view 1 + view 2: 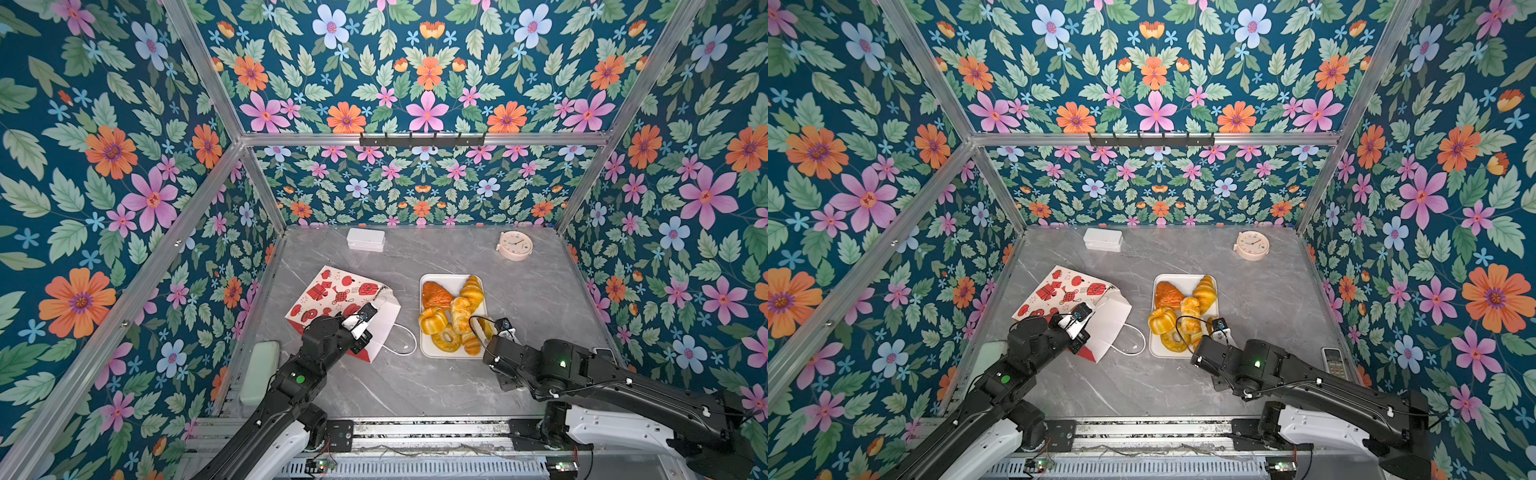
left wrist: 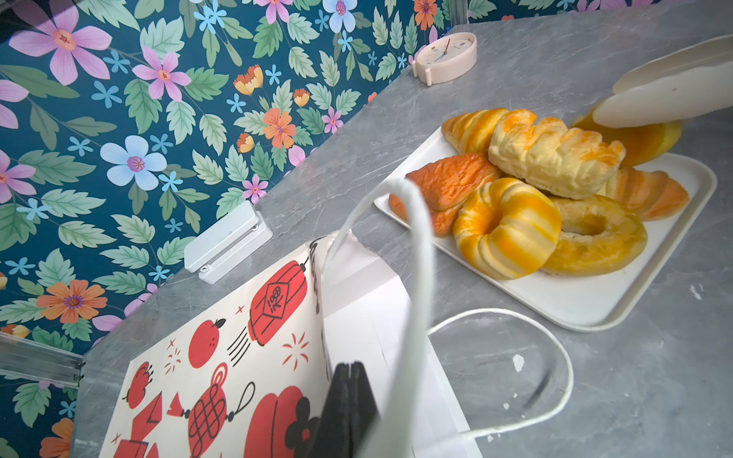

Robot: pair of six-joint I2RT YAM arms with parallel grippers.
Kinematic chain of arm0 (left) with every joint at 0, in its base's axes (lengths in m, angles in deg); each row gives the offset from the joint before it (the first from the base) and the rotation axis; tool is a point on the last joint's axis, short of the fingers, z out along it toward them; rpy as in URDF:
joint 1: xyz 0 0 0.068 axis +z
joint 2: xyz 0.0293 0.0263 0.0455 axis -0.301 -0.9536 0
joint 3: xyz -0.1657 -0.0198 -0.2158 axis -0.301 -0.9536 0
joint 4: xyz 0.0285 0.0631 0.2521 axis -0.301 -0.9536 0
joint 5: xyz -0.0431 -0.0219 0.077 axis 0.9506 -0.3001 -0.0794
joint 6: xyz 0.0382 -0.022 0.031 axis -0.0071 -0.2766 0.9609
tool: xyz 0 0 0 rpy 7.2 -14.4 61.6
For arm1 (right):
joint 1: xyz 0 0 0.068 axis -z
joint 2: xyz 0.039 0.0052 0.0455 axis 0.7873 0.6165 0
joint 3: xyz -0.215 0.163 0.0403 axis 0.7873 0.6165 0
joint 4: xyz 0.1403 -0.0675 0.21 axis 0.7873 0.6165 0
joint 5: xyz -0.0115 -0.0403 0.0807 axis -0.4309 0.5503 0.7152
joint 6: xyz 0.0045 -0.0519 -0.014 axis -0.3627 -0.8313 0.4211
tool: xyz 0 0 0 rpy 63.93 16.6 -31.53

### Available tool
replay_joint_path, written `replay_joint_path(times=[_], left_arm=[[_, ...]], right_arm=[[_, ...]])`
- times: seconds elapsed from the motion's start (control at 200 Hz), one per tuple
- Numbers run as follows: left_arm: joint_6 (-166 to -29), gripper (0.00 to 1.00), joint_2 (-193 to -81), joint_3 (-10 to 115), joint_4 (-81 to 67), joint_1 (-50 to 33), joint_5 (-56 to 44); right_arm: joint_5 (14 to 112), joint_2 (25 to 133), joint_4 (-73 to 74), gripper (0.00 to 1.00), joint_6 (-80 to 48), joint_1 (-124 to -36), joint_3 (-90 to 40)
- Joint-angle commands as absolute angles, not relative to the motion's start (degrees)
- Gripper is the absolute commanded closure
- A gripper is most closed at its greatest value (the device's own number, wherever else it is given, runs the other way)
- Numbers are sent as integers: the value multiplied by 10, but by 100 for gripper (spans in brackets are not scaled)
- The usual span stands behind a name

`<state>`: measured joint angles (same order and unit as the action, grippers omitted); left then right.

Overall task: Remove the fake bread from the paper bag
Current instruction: 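Open the right-held tongs to drop the shell bread onto the tray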

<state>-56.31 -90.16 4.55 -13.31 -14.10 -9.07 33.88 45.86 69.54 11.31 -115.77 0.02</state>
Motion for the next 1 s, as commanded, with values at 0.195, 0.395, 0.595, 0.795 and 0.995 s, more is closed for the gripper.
replay_joint_path(times=[0.195,0.395,0.595,0.795,0.995], left_arm=[[-564,100,-902,46,-119,-141,-86],[-564,100,-904,47,-118,-140,-85],[-564,100,-908,47,-118,-140,-83],[-564,100,-907,47,-117,-140,-85],[-564,100,-907,49,-116,-140,-82]], right_arm=[[317,443,661,66,96,-1158,-15],[293,436,677,66,101,-1157,-18],[279,429,679,66,115,-1157,-11],[215,401,707,66,144,-1137,-21],[273,408,654,66,91,-963,20]])
